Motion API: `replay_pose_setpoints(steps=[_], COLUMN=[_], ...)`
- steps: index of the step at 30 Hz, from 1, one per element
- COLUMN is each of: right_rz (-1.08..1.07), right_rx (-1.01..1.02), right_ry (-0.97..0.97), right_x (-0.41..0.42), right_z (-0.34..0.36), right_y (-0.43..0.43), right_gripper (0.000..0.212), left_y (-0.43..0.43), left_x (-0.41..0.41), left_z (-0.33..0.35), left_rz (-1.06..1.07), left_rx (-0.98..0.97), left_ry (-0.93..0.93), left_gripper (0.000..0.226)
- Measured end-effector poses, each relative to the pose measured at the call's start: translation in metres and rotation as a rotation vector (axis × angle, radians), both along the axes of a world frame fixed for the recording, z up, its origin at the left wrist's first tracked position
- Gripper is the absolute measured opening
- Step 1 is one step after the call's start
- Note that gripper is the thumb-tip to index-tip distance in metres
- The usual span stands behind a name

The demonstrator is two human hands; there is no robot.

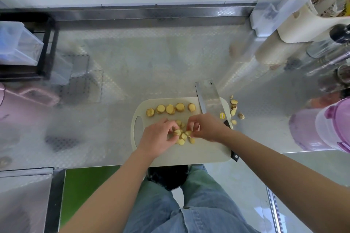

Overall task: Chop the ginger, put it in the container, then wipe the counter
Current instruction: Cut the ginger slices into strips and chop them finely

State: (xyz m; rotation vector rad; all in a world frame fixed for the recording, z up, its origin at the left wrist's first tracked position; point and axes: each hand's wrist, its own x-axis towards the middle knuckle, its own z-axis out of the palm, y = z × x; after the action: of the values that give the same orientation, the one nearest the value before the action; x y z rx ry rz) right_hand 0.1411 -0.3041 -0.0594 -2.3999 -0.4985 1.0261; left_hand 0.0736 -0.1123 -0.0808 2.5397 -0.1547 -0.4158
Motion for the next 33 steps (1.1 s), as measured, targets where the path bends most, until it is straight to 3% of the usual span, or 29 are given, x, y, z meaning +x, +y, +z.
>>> replay_pose_setpoints(steps=[7, 11, 15, 25, 28, 33], right_rz=[-0.171, -0.288, -0.256, -0.221, -0.214, -0.254], right_rx=[0.149, 0.137, 0.193, 0.257, 0.265, 0.341], right_ry=[-0.062, -0.103, -0.023, 0.101, 0.123, 0.167], right_x=[-0.006, 0.0, -0.006, -0.024, -0.025, -0.021], right_z=[-0.003, -0.006, -0.006, -0.008, -0.007, -0.001], right_y=[-0.012, -0.021, -0.019, -0.001, -0.001, 0.004], right_gripper=[0.009, 0.01, 0.008, 0.011, 0.011, 0.007], left_y=[-0.008, -0.013, -0.005, -0.008, -0.005, 0.007], left_x=[-0.003, 0.0, -0.006, -0.018, -0.019, -0.015], left_z=[0.003, 0.007, 0.004, 0.0, -0.001, 0.006], left_rz=[0.043, -0.02, -0.069, 0.116, 0.23, 0.476], left_rx=[-0.003, -0.036, 0.005, 0.026, -0.102, -0.548], left_ry=[-0.07, -0.063, -0.076, -0.036, 0.082, 0.255], left_gripper=[0.023, 0.024, 0.028, 0.018, 0.013, 0.01])
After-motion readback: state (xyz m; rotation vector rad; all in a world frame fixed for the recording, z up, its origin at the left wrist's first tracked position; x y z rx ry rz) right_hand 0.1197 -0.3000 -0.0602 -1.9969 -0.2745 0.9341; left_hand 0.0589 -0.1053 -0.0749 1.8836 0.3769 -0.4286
